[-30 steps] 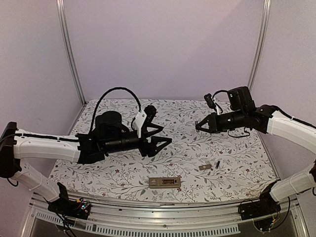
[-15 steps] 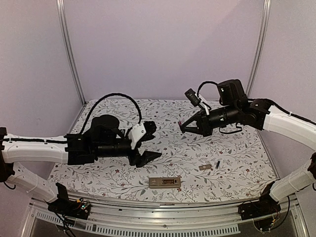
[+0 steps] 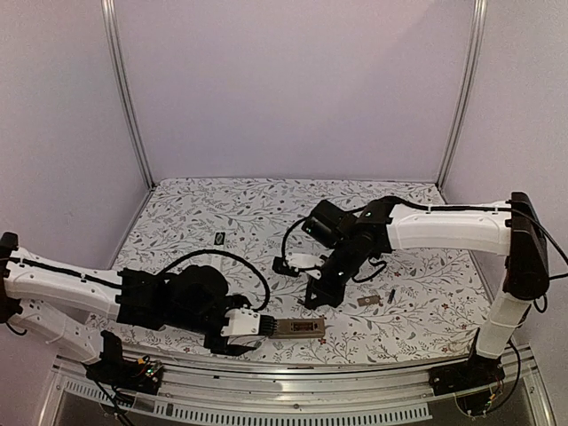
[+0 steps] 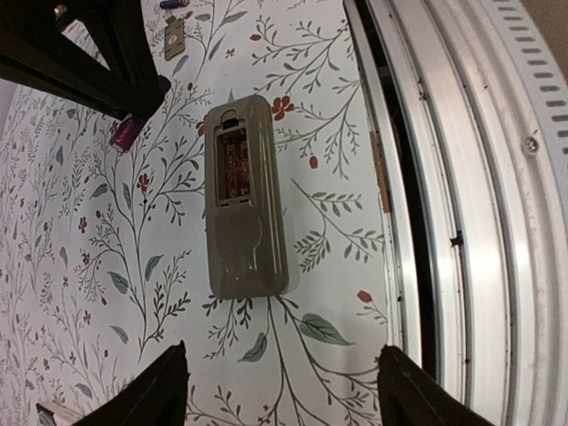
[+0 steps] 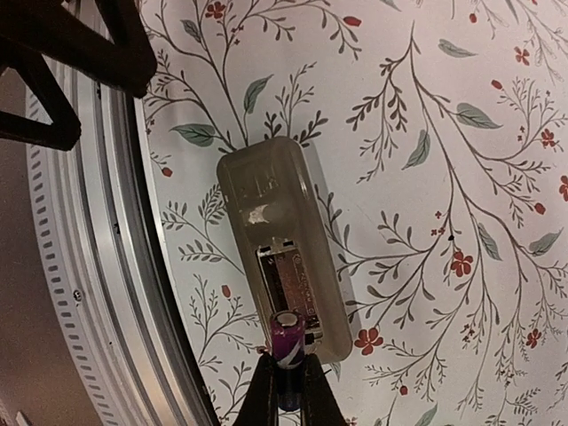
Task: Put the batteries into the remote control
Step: Load the battery into the battery compartment, then adjust the remote control without the battery cover at the center of the board.
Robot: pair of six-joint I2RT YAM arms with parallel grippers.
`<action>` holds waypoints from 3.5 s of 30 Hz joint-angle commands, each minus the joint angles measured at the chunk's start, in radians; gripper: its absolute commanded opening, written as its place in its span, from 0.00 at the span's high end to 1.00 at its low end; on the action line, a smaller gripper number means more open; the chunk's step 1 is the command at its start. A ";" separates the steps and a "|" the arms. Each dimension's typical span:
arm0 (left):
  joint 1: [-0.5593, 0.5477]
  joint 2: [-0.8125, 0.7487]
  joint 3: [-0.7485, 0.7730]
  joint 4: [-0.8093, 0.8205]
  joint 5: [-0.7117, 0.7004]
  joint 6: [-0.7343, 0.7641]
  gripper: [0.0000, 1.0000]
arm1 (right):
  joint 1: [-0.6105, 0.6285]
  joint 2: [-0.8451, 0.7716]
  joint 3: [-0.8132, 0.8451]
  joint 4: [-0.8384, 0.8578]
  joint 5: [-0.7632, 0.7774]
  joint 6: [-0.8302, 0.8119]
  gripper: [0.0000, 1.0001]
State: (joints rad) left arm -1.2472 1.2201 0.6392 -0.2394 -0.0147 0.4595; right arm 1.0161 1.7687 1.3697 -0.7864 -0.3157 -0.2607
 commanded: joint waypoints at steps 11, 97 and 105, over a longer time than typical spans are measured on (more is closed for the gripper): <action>-0.037 0.002 -0.067 -0.016 -0.079 0.069 0.28 | 0.113 0.268 0.188 -0.233 0.208 -0.048 1.00; 0.138 0.386 -0.024 0.436 0.175 0.091 0.21 | -0.034 -0.167 -0.317 0.163 -0.049 1.005 0.75; 0.138 0.455 -0.006 0.489 0.130 0.064 0.25 | -0.033 -0.149 -0.323 0.172 -0.062 0.994 0.76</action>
State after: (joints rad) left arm -1.1206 1.6405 0.6163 0.2180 0.1207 0.5465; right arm 0.9798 1.6073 1.0641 -0.6365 -0.3557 0.7250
